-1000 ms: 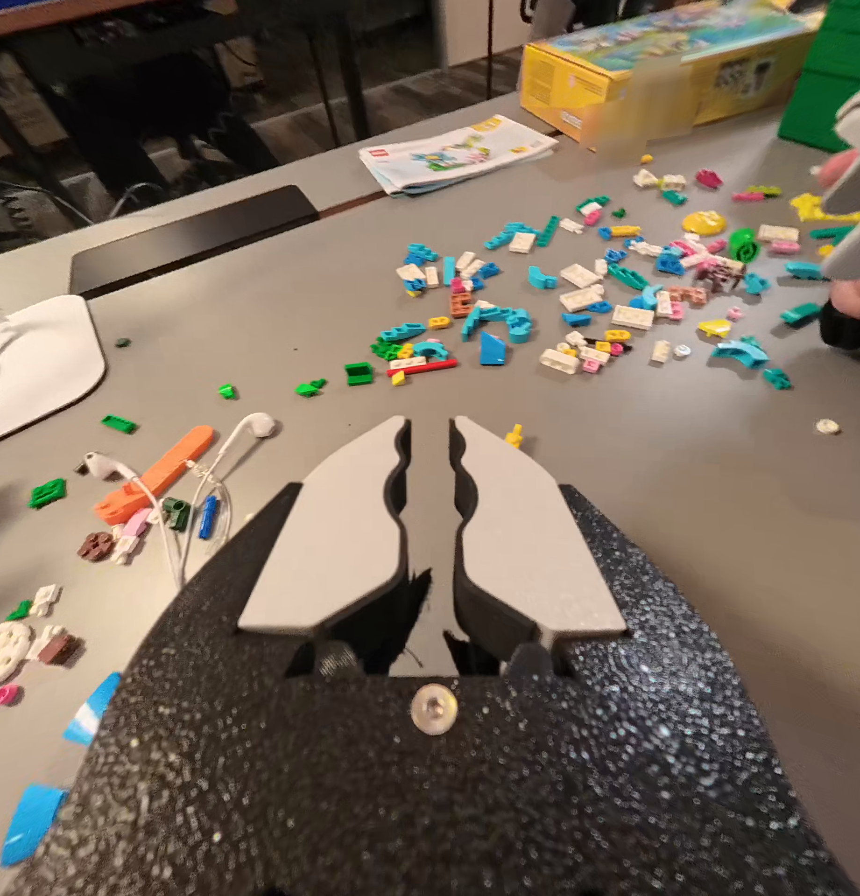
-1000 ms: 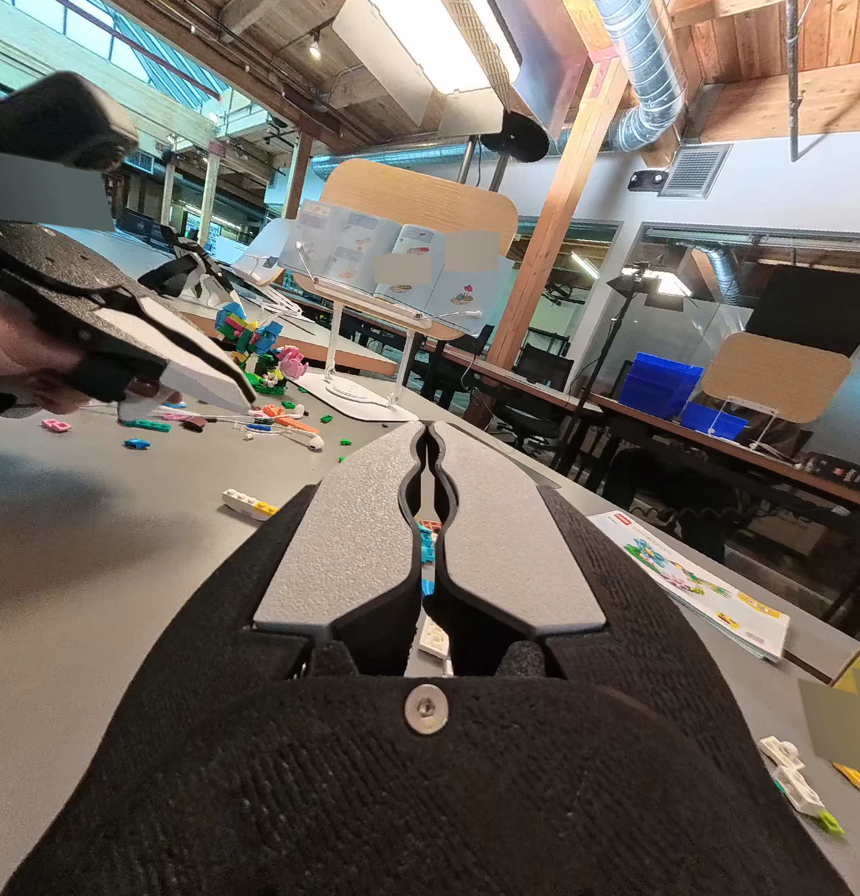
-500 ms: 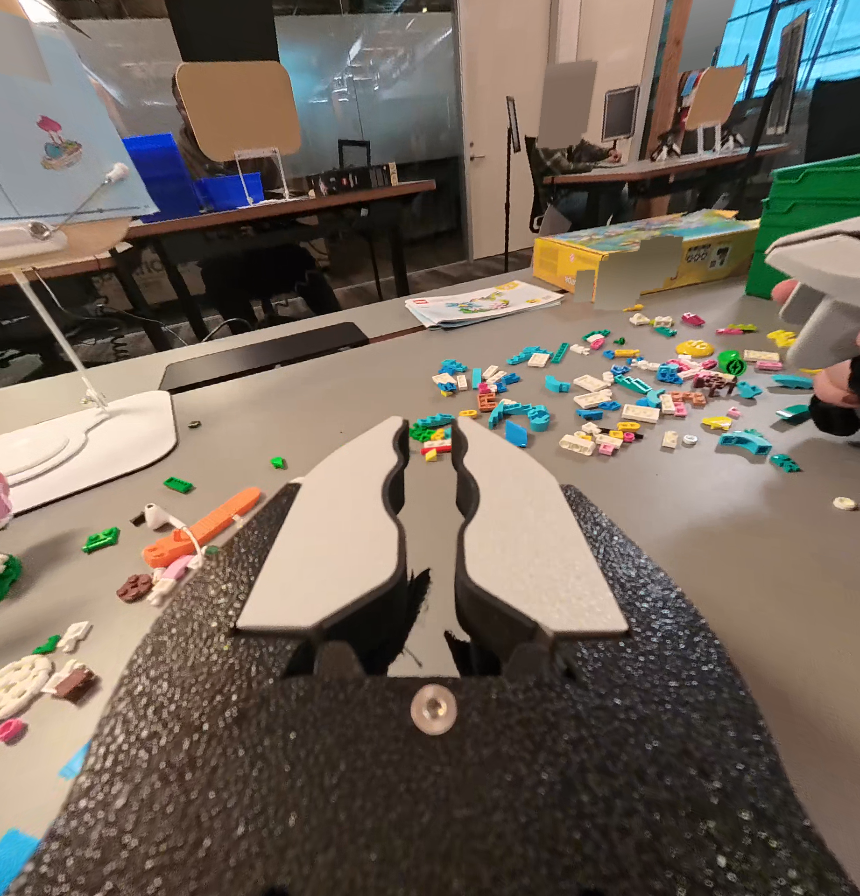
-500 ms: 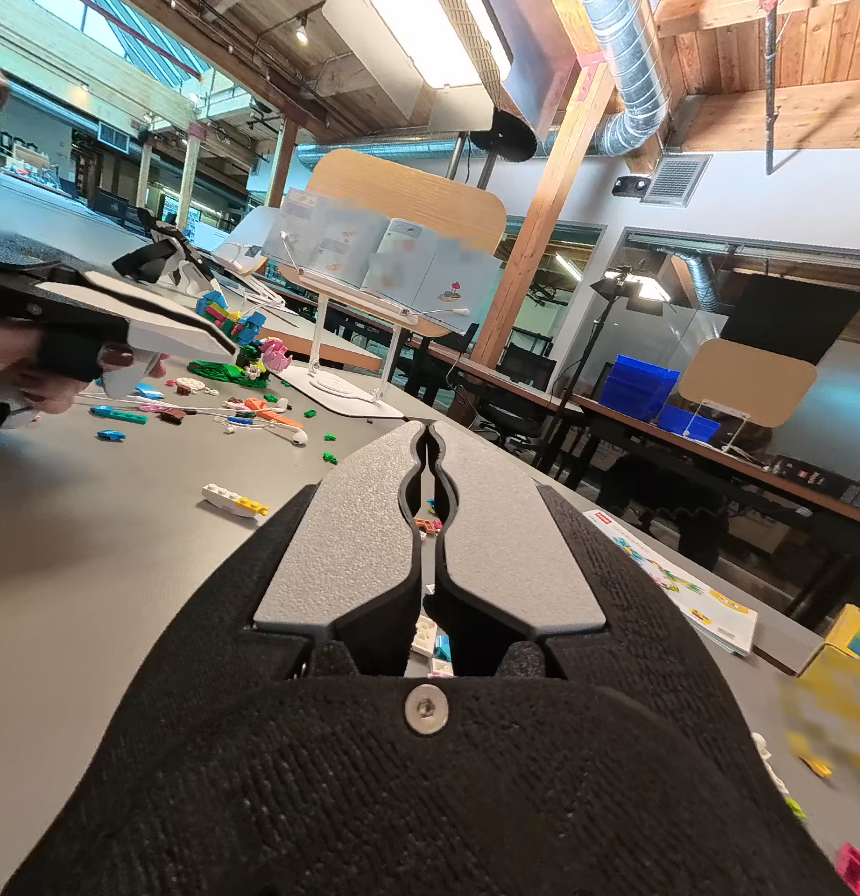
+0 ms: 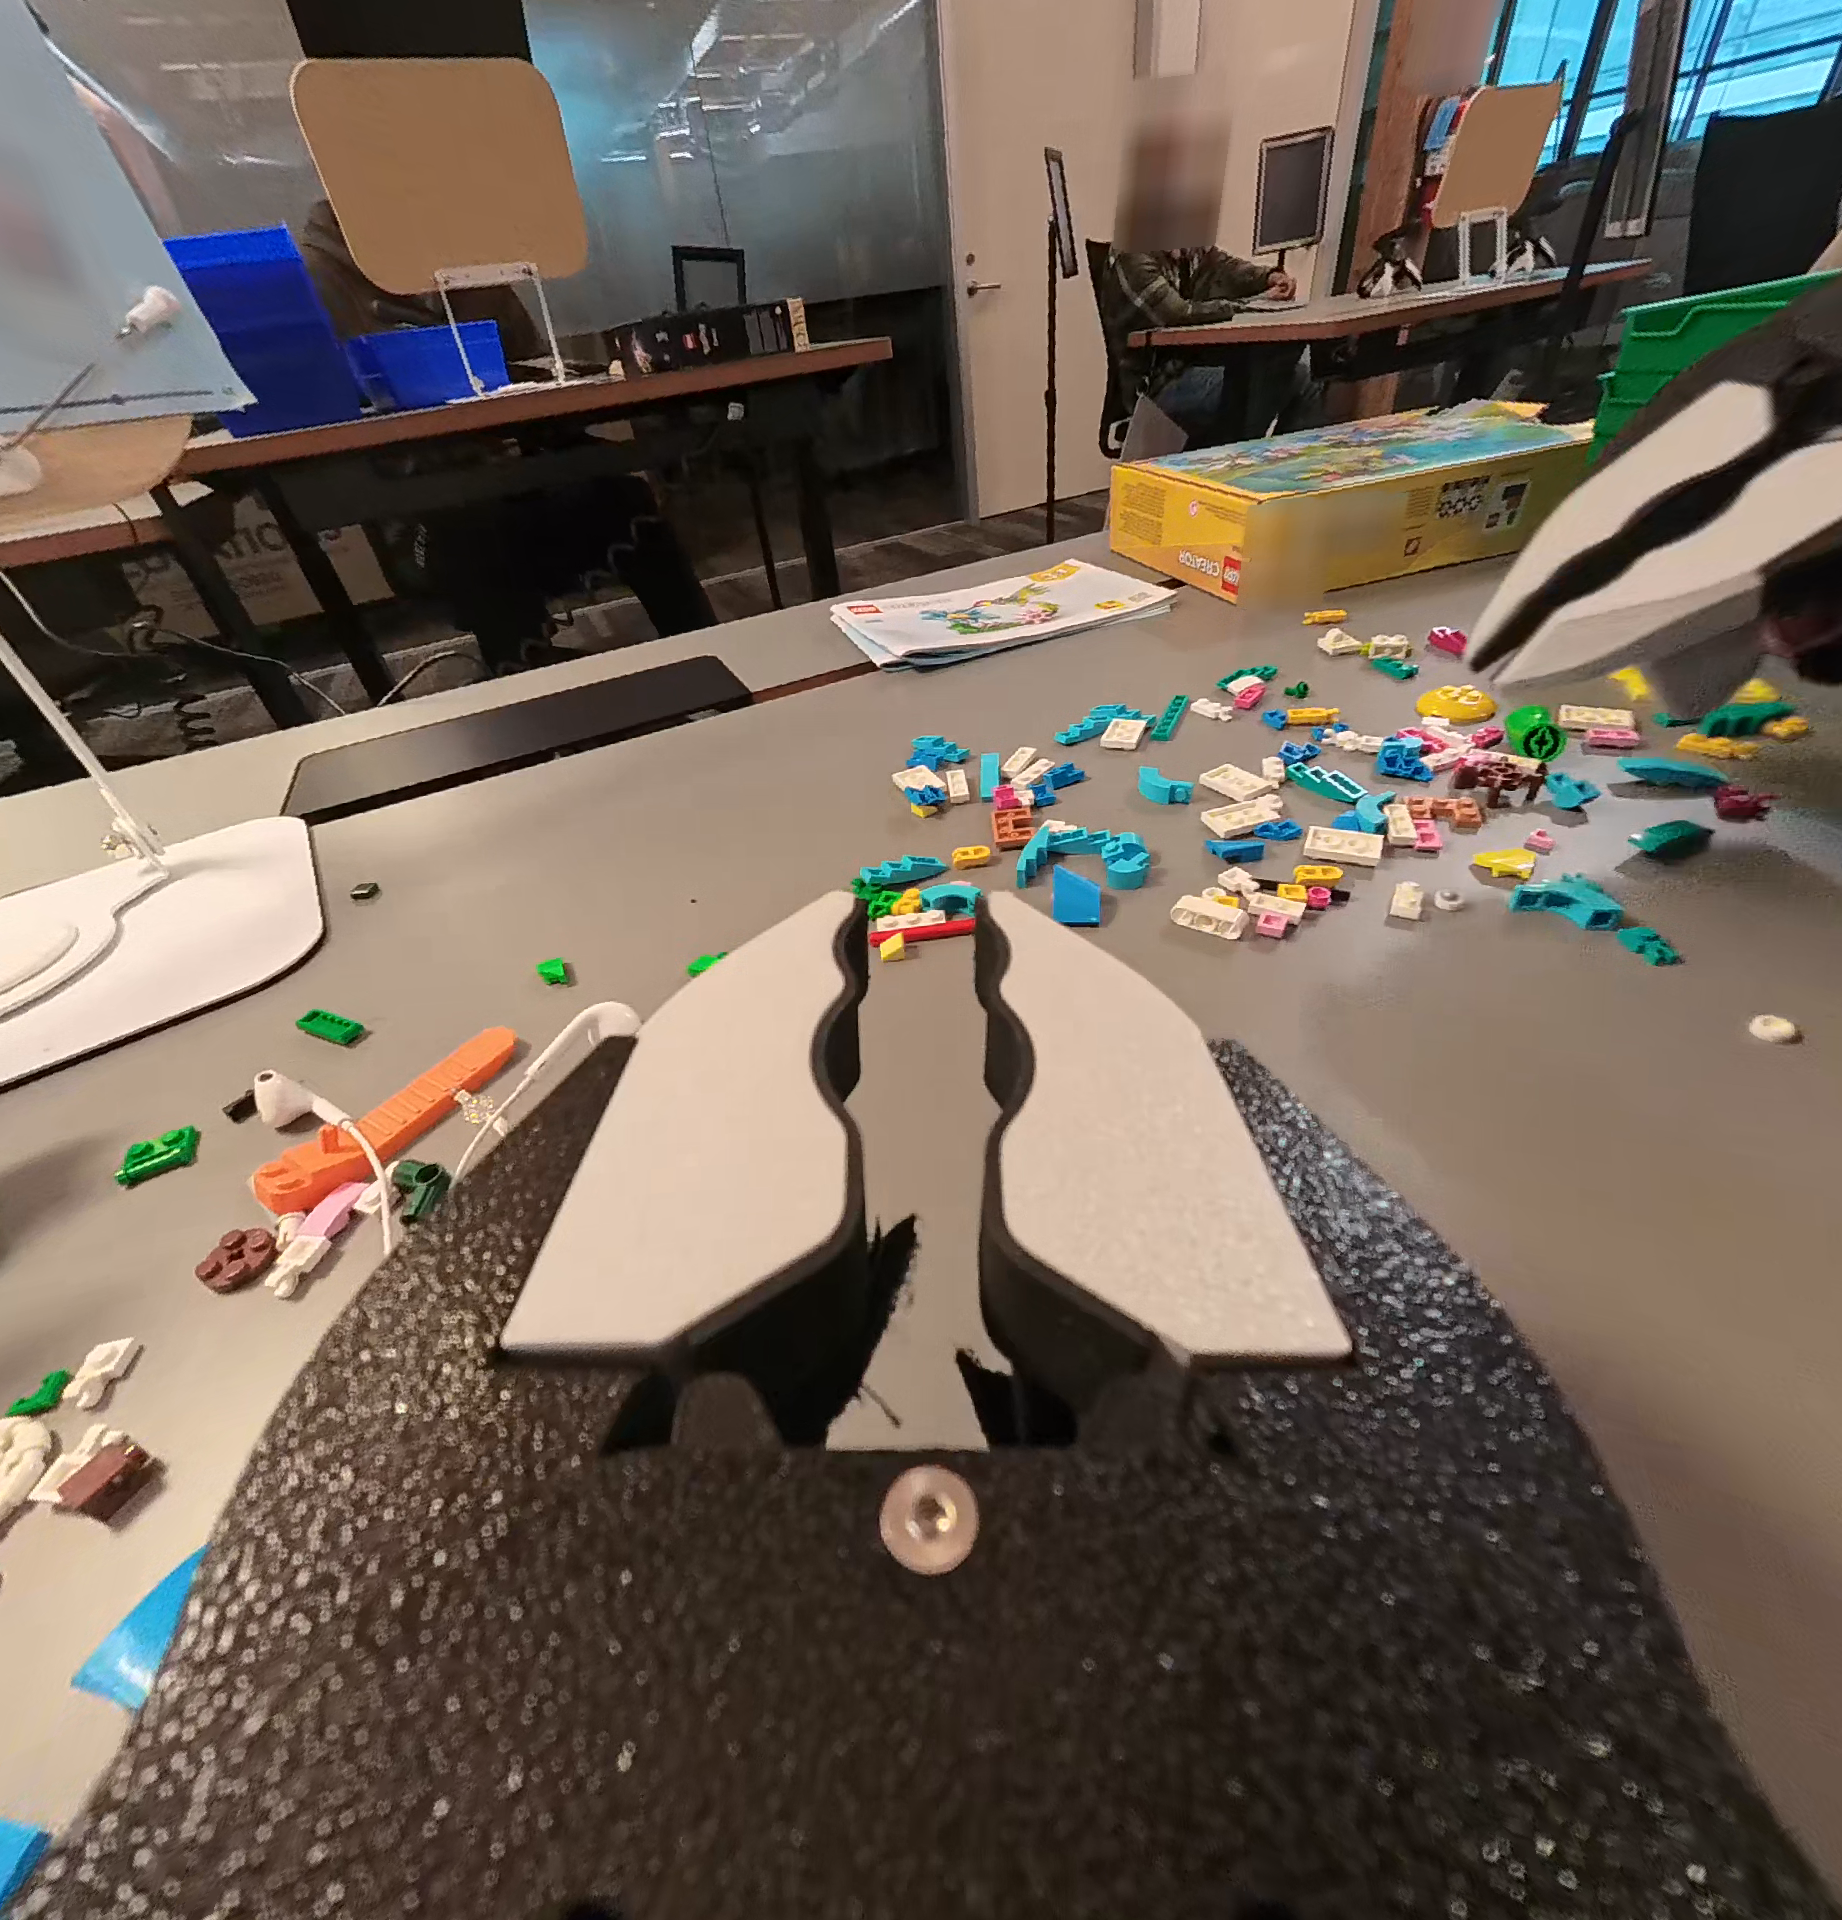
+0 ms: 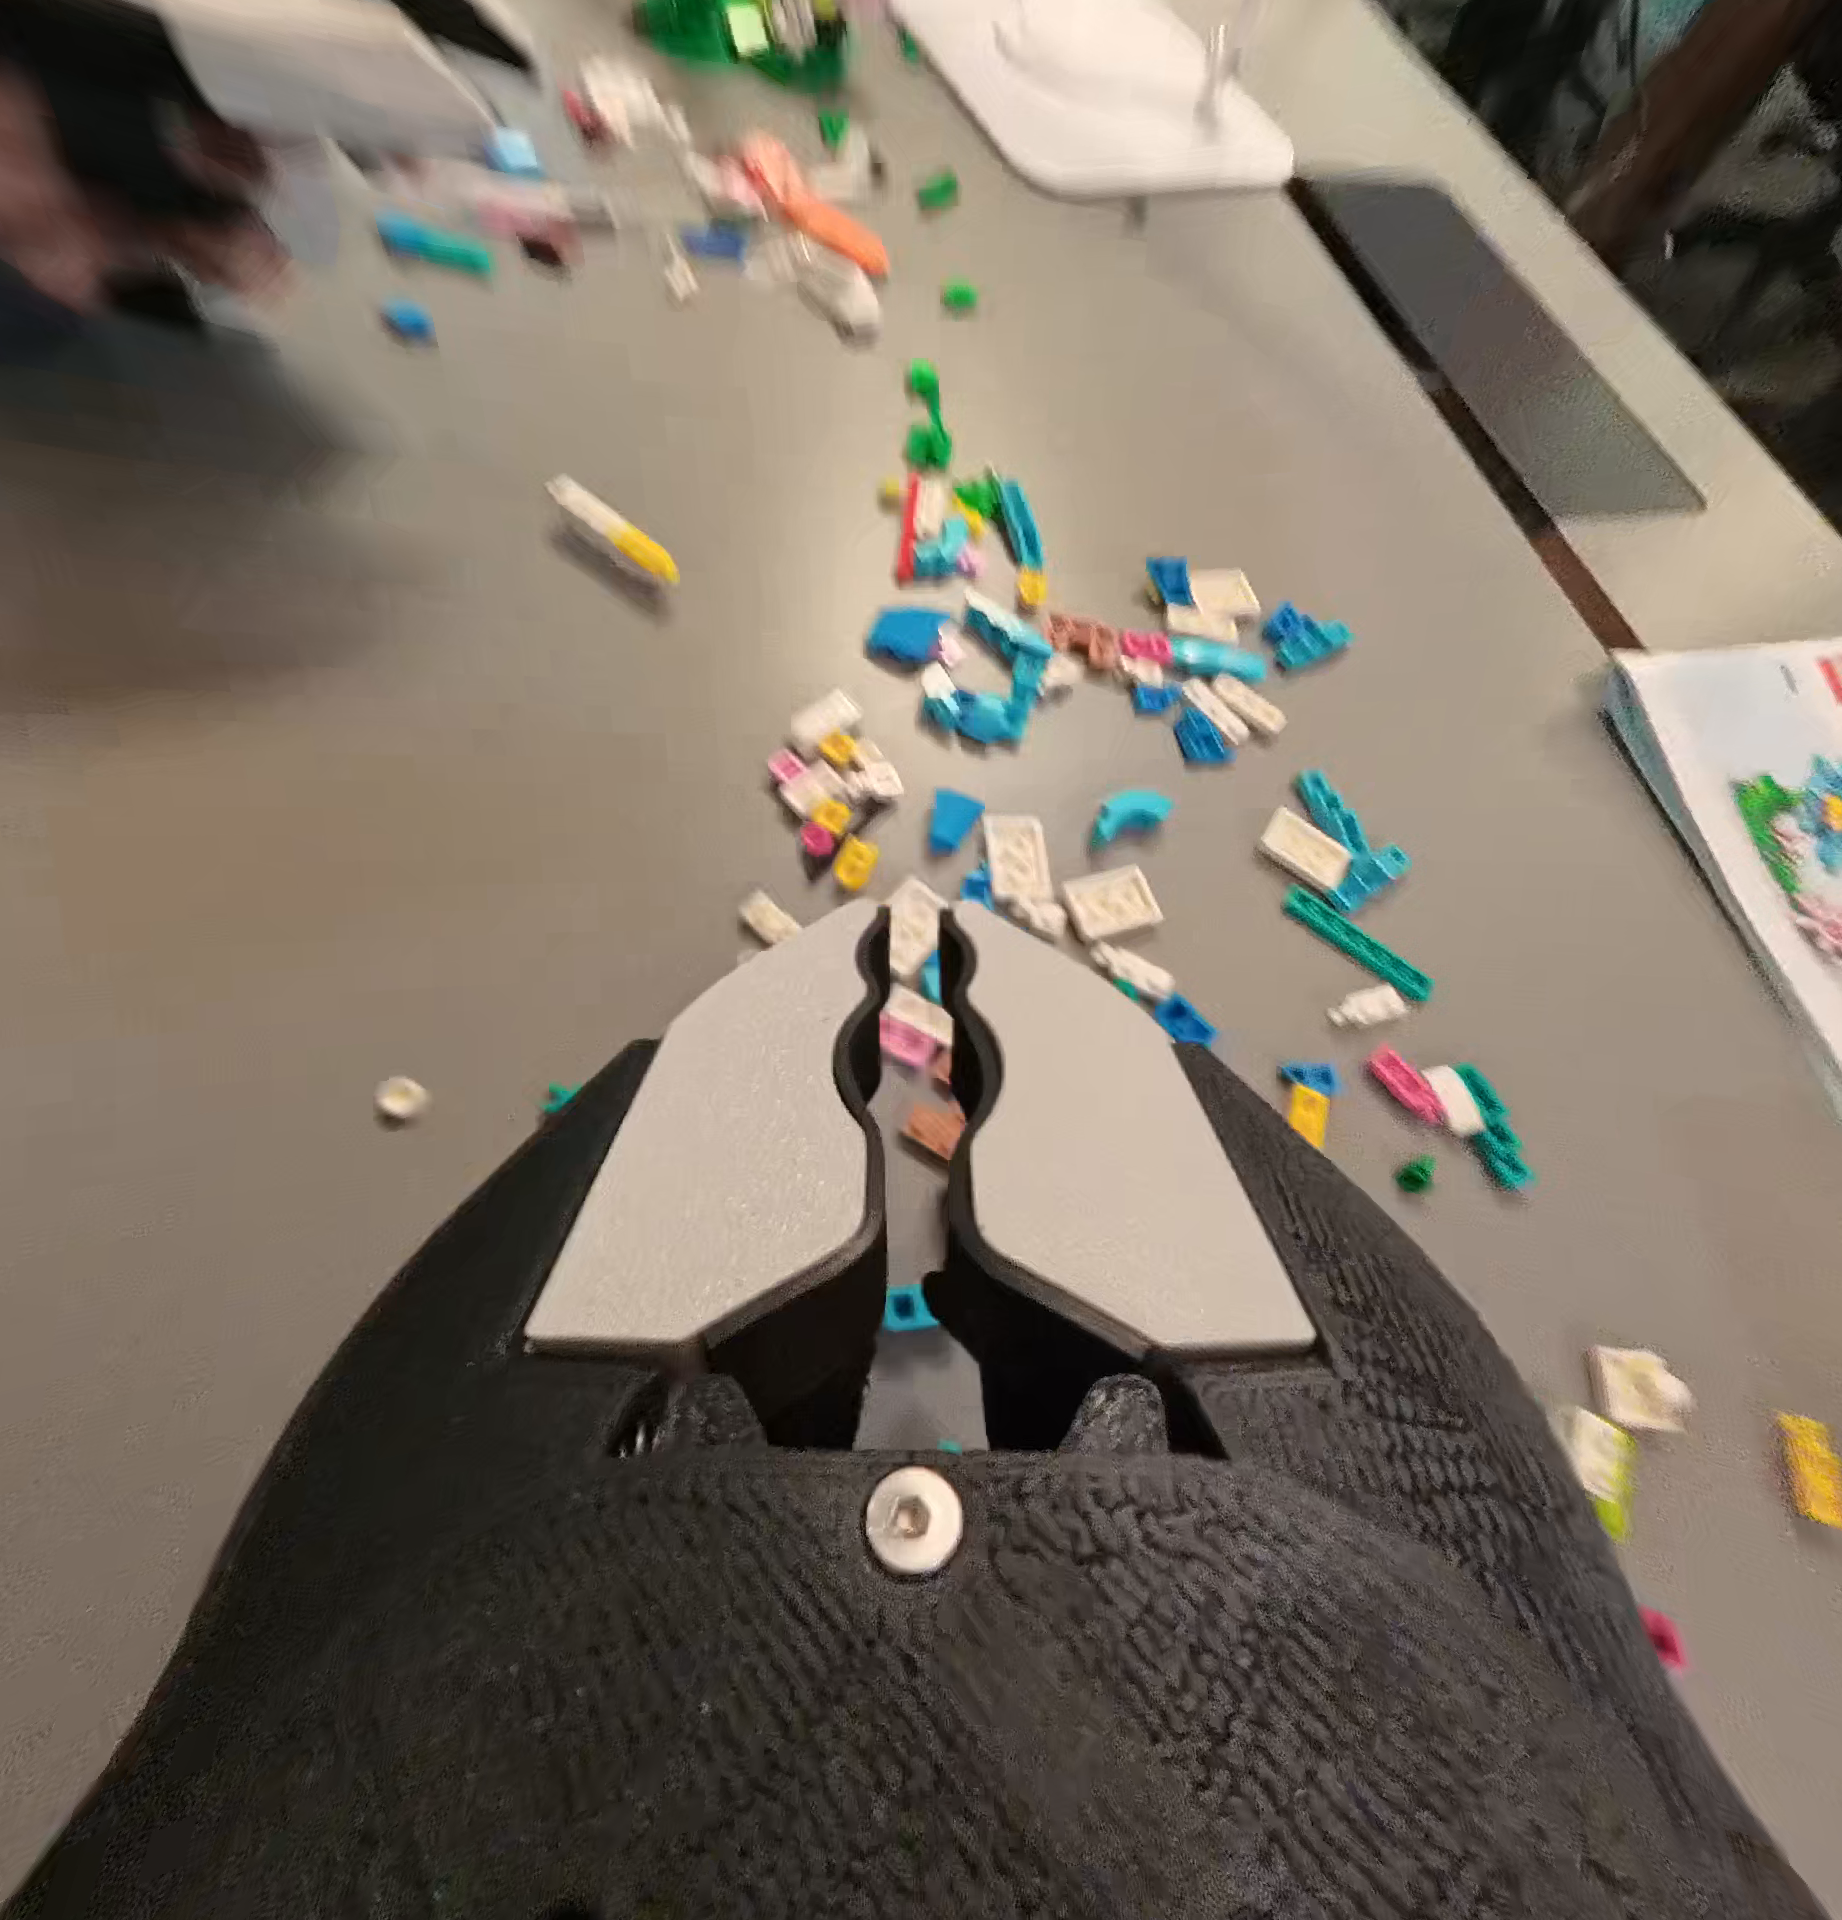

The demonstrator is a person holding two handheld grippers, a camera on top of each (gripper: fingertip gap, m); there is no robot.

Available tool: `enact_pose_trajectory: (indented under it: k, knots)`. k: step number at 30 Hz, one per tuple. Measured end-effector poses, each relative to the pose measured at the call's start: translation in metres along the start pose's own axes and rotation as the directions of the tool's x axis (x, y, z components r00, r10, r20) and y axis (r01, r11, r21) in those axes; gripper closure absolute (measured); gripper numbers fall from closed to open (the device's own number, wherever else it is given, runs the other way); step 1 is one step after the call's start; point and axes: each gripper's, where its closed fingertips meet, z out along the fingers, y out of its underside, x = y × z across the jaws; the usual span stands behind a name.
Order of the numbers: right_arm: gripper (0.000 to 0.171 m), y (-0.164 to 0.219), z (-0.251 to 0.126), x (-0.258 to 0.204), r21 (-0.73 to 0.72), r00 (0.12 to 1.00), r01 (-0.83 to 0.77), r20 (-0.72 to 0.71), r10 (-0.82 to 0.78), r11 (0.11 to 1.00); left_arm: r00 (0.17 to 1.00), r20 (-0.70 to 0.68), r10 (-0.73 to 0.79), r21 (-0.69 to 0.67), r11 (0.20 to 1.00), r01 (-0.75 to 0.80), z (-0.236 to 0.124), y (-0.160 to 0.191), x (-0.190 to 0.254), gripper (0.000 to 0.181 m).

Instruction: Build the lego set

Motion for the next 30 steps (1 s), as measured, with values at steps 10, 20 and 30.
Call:
enact_pose_trajectory:
  k: [10, 20, 30]
  knots:
    - [0.163, 0.017, 0.014, 0.085, -0.373, 0.998, -0.026, 0.042, 0.045, 0.928, 0.998, -0.004, 0.061, -0.018, 0.998, -0.061, 0.002, 0.003, 0.005, 0.164]
    - [0.15, 0.013, 0.052, 0.123, -0.508, 0.829, -0.488, -0.016, 0.559, 0.71, 0.998, -0.013, 0.062, 0.005, 0.998, -0.062, 0.0, 0.0, 0.008, 0.172]
    - [0.158, -0.034, 0.108, 0.109, -0.501, 0.874, -0.384, 0.074, 0.48, 0.776, 0.997, -0.009, 0.075, 0.0, 0.997, -0.075, 0.0, 0.001, 0.009, 0.172]
